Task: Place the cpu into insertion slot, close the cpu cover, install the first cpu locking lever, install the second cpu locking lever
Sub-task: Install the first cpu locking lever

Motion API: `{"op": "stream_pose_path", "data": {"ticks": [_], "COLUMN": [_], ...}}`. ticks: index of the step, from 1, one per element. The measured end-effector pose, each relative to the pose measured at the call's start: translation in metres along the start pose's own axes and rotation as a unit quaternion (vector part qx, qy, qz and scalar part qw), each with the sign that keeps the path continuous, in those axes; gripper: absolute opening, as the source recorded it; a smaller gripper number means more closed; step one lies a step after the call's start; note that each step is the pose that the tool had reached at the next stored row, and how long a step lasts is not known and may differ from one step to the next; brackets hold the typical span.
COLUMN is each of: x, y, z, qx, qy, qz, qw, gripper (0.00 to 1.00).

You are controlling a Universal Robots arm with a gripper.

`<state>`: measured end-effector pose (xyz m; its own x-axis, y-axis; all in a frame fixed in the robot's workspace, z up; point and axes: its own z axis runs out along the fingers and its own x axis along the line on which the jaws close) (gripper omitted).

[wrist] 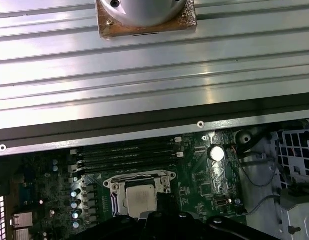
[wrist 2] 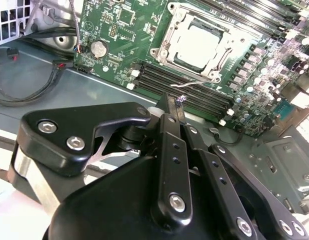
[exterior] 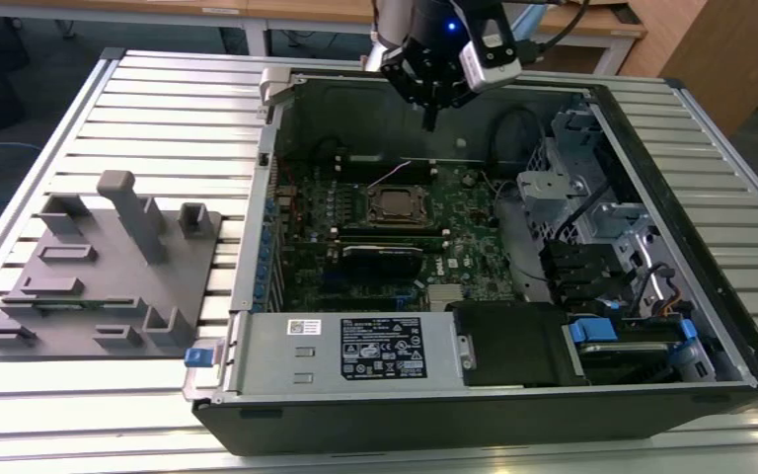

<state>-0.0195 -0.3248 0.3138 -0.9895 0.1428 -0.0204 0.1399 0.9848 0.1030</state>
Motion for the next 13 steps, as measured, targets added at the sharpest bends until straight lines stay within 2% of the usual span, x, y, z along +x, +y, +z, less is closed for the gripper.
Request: {"op": "stream_pose_path", "data": {"ticks": [3,6,7,9,13], "x": [0.0015,0.0083,0.0097,0.0110,0.0114], "y": [-0.0004,-0.0021,-0.0026,-0.0034,-0.0035], "z": [0.0001,0.0007,0.0010,0.0014,0.0015], "qx": [-0.0001,-0.0010,-0.0022,-0.0081,-0.0085], "qy": [0.0000,0.0000,0.0002,0.0010,0.0011], "qz": [0.000,0.000,0.000,0.000,0.000], "qw": [1.0000,1.0000,1.0000,1.0000,1.0000], "gripper": [0.10,0.10,0.10,0.10,0.10]}}
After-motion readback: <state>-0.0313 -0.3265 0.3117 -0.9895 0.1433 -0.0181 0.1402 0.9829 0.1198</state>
